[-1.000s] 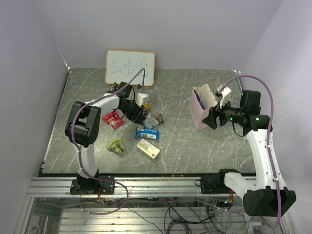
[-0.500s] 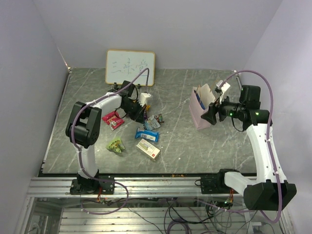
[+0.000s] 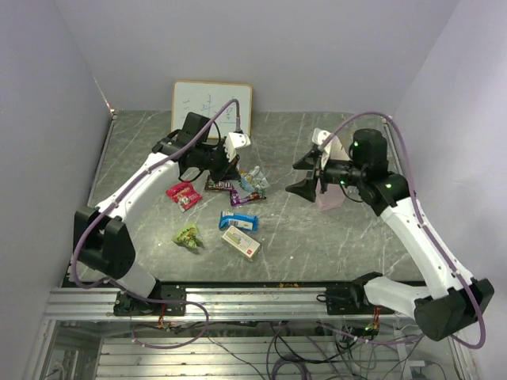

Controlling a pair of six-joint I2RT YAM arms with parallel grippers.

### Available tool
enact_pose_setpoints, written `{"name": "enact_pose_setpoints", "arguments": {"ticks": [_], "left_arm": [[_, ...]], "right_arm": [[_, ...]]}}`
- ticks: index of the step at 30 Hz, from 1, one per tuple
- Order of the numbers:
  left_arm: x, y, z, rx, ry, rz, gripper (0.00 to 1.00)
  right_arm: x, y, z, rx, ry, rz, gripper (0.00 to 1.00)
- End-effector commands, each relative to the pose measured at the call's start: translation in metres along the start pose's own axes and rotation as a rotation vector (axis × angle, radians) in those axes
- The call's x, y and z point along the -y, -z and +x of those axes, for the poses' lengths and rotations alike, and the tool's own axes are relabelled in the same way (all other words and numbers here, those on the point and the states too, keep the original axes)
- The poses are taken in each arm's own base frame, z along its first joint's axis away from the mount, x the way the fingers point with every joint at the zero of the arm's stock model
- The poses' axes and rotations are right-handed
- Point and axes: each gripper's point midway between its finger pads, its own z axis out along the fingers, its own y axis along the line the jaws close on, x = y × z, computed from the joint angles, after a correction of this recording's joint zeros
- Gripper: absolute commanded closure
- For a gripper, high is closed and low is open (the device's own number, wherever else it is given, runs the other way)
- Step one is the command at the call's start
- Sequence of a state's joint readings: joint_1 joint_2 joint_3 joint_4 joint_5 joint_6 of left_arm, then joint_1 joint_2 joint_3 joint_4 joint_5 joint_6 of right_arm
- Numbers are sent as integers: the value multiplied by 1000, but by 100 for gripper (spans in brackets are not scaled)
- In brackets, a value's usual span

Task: Place the snacks into the paper bag
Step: Pick up the snack from the center of the board, then place the snack in the paper bag.

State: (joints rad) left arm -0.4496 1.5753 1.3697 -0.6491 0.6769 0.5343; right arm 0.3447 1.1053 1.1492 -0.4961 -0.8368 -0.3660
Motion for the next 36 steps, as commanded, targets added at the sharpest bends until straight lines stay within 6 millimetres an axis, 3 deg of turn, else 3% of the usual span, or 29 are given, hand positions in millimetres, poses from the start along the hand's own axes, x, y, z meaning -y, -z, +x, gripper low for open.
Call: {"name": "enact_pose_setpoints", "arguments": {"ticks": [1,6,9,15,25,36], "left_arm": [[17,22,-43,105,-72,-7,93],[31,41,-70,208,-78,-47,93],[37,43,-74,251,-70,-53,93],[43,44,-74,283,-62,-69,93],[45,42,-71,297,-48,-69,93],[46,40,-67,296,-41,-62,93]], "right_arm": [[12,-32,3,34,-4,7,30],[6,-61,26,-9,-57,-75,27],[2,-72,34,-5,-111,-114,27],[-1,-79,30,37,-178,-148,34],[-3,-77,12,88,-194,-157,33],[-1,-79,10,96,-225,-159,70]]}}
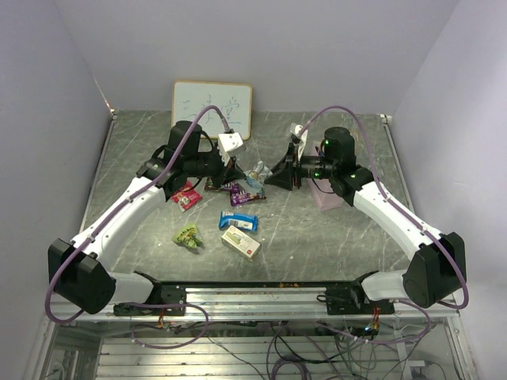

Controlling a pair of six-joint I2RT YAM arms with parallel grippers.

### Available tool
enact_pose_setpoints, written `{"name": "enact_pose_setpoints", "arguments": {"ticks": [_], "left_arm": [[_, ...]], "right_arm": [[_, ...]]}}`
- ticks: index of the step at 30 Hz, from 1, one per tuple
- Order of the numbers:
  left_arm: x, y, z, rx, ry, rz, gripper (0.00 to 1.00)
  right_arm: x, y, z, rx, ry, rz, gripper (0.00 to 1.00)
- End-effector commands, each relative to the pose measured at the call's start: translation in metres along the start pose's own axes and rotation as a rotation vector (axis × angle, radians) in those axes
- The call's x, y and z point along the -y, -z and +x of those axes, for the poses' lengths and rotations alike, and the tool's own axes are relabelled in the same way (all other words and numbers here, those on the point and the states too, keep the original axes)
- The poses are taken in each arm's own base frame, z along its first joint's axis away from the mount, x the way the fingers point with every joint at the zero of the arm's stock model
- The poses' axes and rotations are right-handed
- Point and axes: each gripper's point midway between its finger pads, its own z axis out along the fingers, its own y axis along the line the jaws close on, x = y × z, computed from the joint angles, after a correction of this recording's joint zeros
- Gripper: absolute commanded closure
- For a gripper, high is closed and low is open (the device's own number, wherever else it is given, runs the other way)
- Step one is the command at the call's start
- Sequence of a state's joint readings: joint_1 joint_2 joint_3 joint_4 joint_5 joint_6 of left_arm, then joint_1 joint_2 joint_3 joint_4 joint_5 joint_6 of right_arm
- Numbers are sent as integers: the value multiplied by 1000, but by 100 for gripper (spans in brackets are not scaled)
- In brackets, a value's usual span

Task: Place the snacks into the paper bag
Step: Place the snack in the paper bag.

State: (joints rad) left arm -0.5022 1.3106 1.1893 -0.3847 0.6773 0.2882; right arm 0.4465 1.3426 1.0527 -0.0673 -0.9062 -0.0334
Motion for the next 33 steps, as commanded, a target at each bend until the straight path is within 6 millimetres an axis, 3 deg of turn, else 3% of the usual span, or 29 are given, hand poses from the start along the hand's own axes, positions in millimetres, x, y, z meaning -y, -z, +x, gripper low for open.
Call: {"name": "enact_pose_setpoints", "arguments": {"ticks": [1,6,14,15,18,21,28,33], "left_arm": [[6,3,-15,52,-38,12,93],[7,6,-15,60,-58,-3,93],[4,22,-22,71,-122,-71,72],[3,26,-23,71,-132,-86,69],[0,38,-28,73,-159,-138,39],[-2,51,-31,79,-183,-194,22],[-34,84,-32,60,-212,-428,8],[-52,108,-36,72,-199,-565,0]], "right_arm": [[-1,-1,-9,24,6,-7,74],[4,4,-12,31,4,16,100],[11,40,-33,57,45,107,100],[12,48,-38,66,48,123,100],[17,74,-53,102,53,193,100],[19,107,-68,141,74,284,100],[32,188,-101,180,160,630,100],[59,233,-100,117,159,919,100]]}}
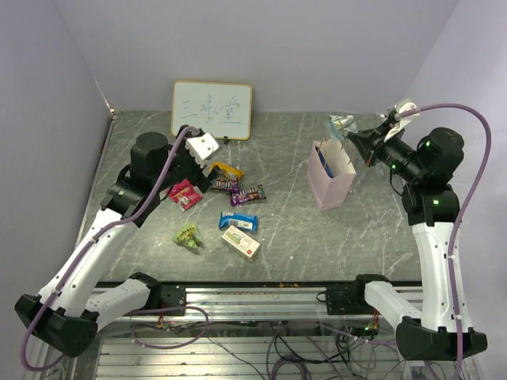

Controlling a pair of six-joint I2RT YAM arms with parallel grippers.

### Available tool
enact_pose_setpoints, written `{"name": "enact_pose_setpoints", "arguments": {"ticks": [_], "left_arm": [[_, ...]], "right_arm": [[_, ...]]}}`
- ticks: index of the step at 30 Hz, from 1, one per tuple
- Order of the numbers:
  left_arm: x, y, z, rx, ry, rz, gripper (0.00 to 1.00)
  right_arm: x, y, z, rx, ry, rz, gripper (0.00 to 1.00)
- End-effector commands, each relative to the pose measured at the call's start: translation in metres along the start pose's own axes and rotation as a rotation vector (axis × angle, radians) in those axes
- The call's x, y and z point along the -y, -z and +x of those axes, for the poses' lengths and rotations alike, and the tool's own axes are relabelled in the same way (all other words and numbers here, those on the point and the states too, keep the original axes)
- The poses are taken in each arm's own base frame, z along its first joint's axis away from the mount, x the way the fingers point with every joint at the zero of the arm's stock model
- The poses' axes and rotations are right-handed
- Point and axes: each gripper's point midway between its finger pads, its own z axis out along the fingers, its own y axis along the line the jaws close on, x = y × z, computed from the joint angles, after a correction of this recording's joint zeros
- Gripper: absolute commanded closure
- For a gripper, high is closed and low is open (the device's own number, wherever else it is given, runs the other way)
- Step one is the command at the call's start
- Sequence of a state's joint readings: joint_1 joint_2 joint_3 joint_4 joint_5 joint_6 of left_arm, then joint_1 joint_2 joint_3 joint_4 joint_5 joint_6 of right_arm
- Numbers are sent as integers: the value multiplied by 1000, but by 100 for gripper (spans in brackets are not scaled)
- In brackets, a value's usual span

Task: Place the snacks into the paper bag
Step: Place the snack in the paper bag.

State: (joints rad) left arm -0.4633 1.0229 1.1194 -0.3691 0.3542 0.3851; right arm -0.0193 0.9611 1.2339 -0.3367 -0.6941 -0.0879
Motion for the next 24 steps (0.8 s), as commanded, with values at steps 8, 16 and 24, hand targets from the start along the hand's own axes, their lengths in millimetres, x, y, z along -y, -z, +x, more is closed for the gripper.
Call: {"name": "enact_pose_setpoints", "arguments": {"ticks": [8,16,24], "left_arm": [[-36,18,3,-10,-8,-191,0],[-36,19,6,-7,5,-188,0],[-38,17,6,-10,1,-188,1]], "right_arm": [[65,9,56,-334,52,260,100],[69,-5,92,-489,52,250,100],[65,-22,122,-609,76,264,100]]}}
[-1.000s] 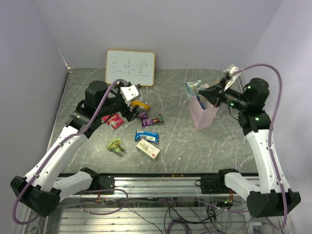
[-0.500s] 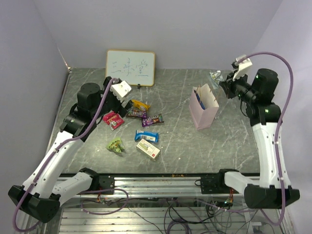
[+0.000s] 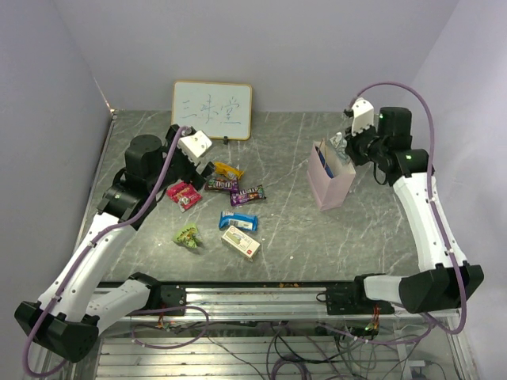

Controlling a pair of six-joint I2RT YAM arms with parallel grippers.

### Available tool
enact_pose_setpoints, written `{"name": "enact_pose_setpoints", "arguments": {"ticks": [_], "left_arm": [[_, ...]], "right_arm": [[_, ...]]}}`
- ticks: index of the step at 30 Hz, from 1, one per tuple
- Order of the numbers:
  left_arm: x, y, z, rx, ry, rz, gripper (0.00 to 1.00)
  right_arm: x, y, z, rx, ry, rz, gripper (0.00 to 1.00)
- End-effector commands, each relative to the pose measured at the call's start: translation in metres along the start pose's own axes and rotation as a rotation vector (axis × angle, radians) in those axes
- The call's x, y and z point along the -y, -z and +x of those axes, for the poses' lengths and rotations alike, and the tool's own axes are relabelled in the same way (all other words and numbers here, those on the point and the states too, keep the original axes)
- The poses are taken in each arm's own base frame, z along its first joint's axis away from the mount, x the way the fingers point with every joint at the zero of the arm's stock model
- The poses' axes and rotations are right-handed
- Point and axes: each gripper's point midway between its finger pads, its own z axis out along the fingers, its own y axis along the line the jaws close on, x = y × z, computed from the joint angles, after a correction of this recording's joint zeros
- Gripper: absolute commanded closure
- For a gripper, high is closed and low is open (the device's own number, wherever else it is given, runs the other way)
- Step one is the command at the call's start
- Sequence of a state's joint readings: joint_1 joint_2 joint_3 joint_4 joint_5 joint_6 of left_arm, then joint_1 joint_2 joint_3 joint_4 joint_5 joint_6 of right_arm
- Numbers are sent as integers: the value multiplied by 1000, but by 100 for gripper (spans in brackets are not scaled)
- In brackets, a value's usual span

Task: Place the snacks into the paper bag
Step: Place the snack in the paper bag.

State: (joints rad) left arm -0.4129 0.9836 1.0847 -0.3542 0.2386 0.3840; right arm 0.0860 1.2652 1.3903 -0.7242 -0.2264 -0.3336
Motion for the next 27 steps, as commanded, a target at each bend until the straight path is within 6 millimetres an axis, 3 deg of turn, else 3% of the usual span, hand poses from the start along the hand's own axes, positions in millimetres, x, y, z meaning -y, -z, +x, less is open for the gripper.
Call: {"name": "enact_pose_setpoints", "arguments": {"ticks": [1,19,27], "left_arm": [[-9,1,-9,36,-4,-31,1],[-9,3,-7,34,-16,-34,1],[-7,3,-5,31,-13,-30,1]], "right_arm": [[2,-6,1,-43,38,61,100],[5,-35,26,-179,49,133,100],[5,-53,49,-259,30,137,100]]}}
